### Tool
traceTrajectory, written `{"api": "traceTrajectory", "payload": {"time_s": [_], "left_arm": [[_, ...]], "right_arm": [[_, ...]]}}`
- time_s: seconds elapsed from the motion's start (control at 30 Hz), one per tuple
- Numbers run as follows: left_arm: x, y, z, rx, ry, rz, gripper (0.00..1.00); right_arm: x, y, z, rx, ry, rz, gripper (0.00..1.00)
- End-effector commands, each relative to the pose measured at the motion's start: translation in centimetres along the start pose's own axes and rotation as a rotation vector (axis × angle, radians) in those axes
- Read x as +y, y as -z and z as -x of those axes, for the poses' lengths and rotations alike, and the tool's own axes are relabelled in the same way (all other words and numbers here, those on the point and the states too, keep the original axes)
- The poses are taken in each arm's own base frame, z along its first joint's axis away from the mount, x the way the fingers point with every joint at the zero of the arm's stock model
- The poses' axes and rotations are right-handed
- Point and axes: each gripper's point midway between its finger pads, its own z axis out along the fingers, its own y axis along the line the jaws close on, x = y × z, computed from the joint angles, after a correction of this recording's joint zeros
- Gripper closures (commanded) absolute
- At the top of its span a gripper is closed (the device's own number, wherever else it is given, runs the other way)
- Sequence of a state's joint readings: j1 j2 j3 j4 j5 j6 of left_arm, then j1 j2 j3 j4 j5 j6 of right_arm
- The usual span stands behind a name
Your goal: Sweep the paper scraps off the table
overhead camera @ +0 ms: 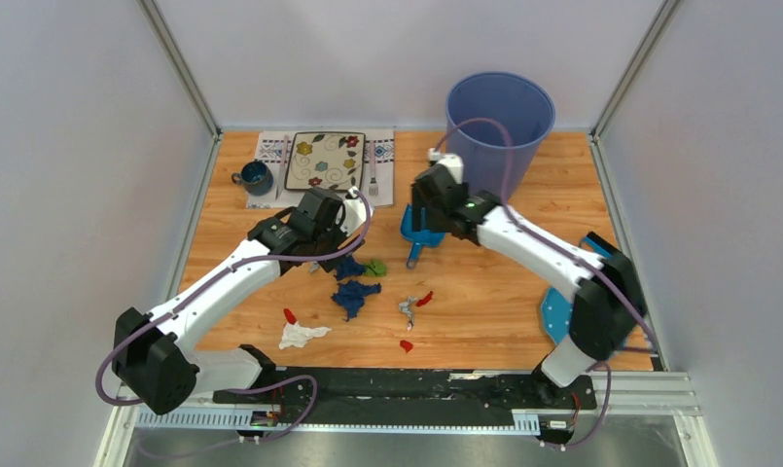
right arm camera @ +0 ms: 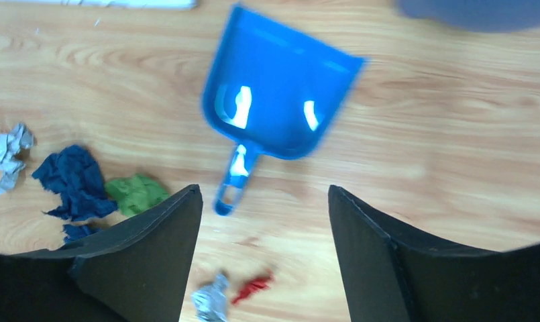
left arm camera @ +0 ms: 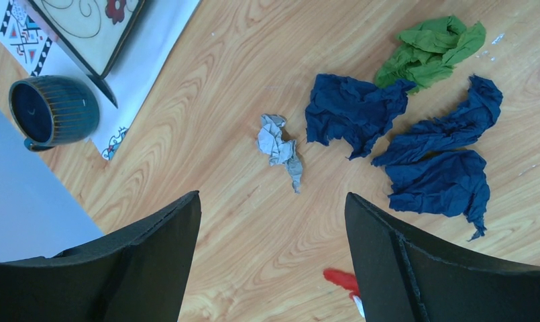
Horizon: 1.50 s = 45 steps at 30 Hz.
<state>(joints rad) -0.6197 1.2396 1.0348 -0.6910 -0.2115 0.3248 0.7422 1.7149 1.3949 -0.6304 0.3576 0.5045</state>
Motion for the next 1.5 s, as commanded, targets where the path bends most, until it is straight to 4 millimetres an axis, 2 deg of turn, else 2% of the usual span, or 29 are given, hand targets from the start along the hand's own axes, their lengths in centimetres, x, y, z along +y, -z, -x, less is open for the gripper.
{"api": "traceTrajectory", "payload": {"time_s": [0.0,0.03,0.07,0.1,0.13,0.2,0.23,0.3,0.33,0.4,0.43,0.5,0.53,0.57,0.6,0.63,0.67,0.7,0.87,0.97,1.1,1.4,1.47], "left_arm": [[0.5,0.9,0.9,-0.043,-0.004,0.0,0.14],[0.5,0.9,0.9,-0.041,-0.008,-0.002,0.14],[0.5,1.0,1.0,-0.043,-0.004,-0.001,0.14],[0.4,1.0,1.1,-0.044,-0.005,-0.007,0.14],[0.4,1.0,1.1,-0.042,-0.004,-0.01,0.14],[0.4,1.1,1.3,-0.045,-0.002,-0.014,0.14],[0.3,1.1,1.3,-0.045,0.001,-0.017,0.14],[0.1,1.0,1.1,-0.044,-0.002,-0.026,0.14],[0.0,1.0,1.1,-0.045,-0.002,-0.029,0.14],[-0.2,0.9,0.9,-0.038,-0.004,-0.036,0.14],[-0.1,1.0,0.9,-0.037,-0.007,-0.037,0.14],[-0.3,1.0,1.0,-0.036,-0.005,-0.046,0.14],[-0.3,1.0,1.1,-0.037,-0.005,-0.05,0.14],[-0.5,1.0,1.1,-0.038,-0.004,-0.061,0.14],[-0.5,1.0,1.1,-0.032,-0.007,-0.065,0.14],[-0.5,1.0,1.2,-0.031,-0.007,-0.067,0.14],[-0.5,0.9,1.2,-0.024,-0.01,-0.07,0.15],[-0.6,0.7,1.1,-0.012,-0.014,-0.075,0.15],[-0.3,0.9,1.3,0.015,-0.023,-0.078,0.16],[0.1,1.1,1.3,0.031,-0.028,-0.066,0.16],[0.5,1.2,1.4,0.044,-0.033,-0.05,0.16],[0.8,1.1,1.0,0.062,-0.047,-0.037,0.16],[0.7,1.0,1.1,0.062,-0.049,-0.042,0.16]], "right_arm": [[-9.7,3.3,0.2,-0.057,-0.121,-0.138,0.26],[-12.5,4.3,0.7,-0.083,-0.208,-0.161,0.27],[-13.7,4.5,0.2,-0.077,-0.248,-0.154,0.27],[-15.5,4.1,-1.6,-0.042,-0.279,-0.179,0.27],[-18.8,4.8,-1.1,-0.074,-0.367,-0.218,0.26],[-21.9,4.9,-1.6,-0.081,-0.449,-0.252,0.2],[-25.6,5.0,-2.4,-0.088,-0.53,-0.331,0.15],[-29.4,5.0,-2.9,-0.102,-0.635,-0.409,0.09],[-32.4,5.0,-3.4,-0.094,-0.705,-0.468,0.07],[-35.1,5.0,-4.0,-0.078,-0.745,-0.535,0.03],[-37.3,4.9,-4.6,-0.045,-0.788,-0.582,0.03],[-39.0,3.8,-5.6,0.018,-0.798,-0.601,0.04],[-39.7,3.5,-5.4,0.016,-0.791,-0.604,0.05],[-39.9,3.1,-4.2,0.007,-0.761,-0.577,0.08],[-39.9,2.0,-4.4,0.049,-0.712,-0.553,0.12],[-39.6,1.6,-2.6,0.037,-0.678,-0.502,0.15],[-39.7,1.3,-2.4,0.059,-0.656,-0.502,0.16],[-40.0,0.4,-3.2,0.113,-0.623,-0.505,0.16],[-41.1,-0.1,-3.3,0.149,-0.551,-0.529,0.18],[-40.9,-1.1,-3.4,0.16,-0.543,-0.479,0.21],[-40.1,-3.4,-3.8,0.211,-0.553,-0.385,0.27],[-41.5,-4.4,-4.5,0.239,-0.552,-0.413,0.27],[-41.2,-5.0,-4.5,0.239,-0.551,-0.383,0.27]]}}
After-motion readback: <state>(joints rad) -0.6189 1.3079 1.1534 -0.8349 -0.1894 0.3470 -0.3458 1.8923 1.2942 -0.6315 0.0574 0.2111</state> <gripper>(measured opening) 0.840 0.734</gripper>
